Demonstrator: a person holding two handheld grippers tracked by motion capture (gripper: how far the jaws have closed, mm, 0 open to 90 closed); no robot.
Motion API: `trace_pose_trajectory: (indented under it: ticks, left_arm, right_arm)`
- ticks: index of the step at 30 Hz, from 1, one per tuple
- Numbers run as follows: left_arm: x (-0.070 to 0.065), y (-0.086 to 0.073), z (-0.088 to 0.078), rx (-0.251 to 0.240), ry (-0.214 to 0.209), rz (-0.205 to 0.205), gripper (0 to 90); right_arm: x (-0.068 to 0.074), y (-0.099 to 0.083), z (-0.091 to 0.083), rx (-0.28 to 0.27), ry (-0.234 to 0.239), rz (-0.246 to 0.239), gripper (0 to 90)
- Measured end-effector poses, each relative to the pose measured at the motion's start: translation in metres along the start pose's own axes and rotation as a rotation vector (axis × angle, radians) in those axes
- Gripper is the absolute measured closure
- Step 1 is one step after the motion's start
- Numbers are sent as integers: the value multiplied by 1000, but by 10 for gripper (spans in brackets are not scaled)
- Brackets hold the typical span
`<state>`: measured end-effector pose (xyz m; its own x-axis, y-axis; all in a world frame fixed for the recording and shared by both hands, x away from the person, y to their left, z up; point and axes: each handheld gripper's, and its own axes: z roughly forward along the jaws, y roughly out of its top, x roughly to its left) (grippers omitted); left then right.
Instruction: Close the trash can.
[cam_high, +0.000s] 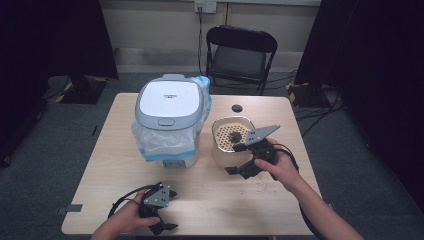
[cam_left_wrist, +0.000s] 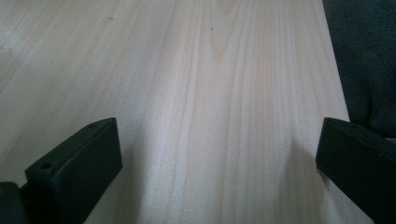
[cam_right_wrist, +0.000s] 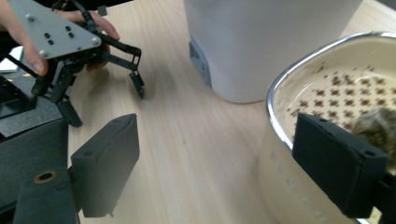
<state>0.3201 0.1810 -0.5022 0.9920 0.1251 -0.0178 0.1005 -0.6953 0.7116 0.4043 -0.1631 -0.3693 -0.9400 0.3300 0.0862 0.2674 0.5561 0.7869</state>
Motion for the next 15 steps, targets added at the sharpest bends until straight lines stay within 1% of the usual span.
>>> trace_pose_trajectory:
  ticks: [2,4,9,14,15]
  left_arm:
    - [0,0,0,1,1,1,0]
    - [0,0,0,0,0,0,0]
    - [0,0,0,2,1,0,0]
    - [0,0,0,-1,1,-4,0]
    - [0,0,0,0,-1,0,0]
  right_arm:
    - [1,-4,0,8,-9,-5,146]
    - [1,-8,0,6,-2,4,146]
    - [2,-17,1,18,-5,12,147]
    - [2,-23,2,26,-11,9,146]
    - [2,-25,2,30,-14,9,146]
